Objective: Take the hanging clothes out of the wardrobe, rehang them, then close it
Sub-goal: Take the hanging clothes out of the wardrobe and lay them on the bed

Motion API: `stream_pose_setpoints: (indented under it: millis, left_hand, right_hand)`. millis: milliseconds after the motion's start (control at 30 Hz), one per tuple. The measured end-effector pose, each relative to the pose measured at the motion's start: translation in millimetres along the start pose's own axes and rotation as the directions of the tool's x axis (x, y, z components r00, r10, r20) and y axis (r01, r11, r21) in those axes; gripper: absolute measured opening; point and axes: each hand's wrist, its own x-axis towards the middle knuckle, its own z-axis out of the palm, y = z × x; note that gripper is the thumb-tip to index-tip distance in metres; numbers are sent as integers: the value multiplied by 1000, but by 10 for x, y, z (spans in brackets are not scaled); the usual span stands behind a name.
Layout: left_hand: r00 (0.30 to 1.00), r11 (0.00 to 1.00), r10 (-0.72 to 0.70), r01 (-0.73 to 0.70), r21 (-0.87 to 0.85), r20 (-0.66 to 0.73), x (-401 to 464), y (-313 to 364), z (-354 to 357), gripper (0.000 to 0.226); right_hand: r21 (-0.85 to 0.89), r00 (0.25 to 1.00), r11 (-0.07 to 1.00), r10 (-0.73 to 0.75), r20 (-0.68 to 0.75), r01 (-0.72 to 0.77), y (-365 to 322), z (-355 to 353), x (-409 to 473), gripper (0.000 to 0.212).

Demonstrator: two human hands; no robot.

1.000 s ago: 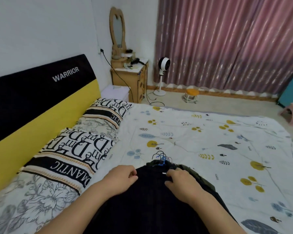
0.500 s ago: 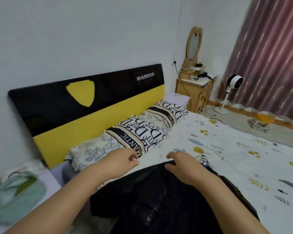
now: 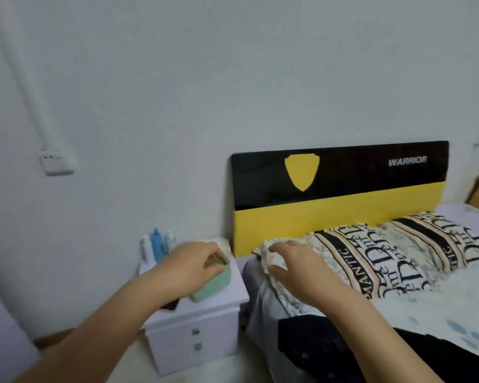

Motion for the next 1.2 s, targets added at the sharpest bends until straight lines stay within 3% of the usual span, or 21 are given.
stream_pose_setpoints:
  millis: [267,533,700,967,1200]
  left_hand:
    - [951,952,-289,297,68,-109,-1163,-1512,-709,38]
    - [836,849,-512,527,27,-199,-2181,-2504,-1159,40]
    - [695,731,-669,680,-64,-264,-2627,-2899,-1403,41]
    - [373,478,-842,850,-221,-389,-3245,-3381,-1695,37]
    - [164,324,-902,869,-374,-400,-3798,-3612,-1831,34]
  right_hand:
    - [55,941,939,-338,-22,339,-1891,447,410,44]
    - [152,778,771,-628,27,618,-3476,868,619,46]
    - [192,630,627,-775,52,755,-4294,990,803,47]
    - [283,353,363,-932,89,888,-5387,1143,1028,47]
    - [359,132,149,-989,71,922,-6267,1306,955,45]
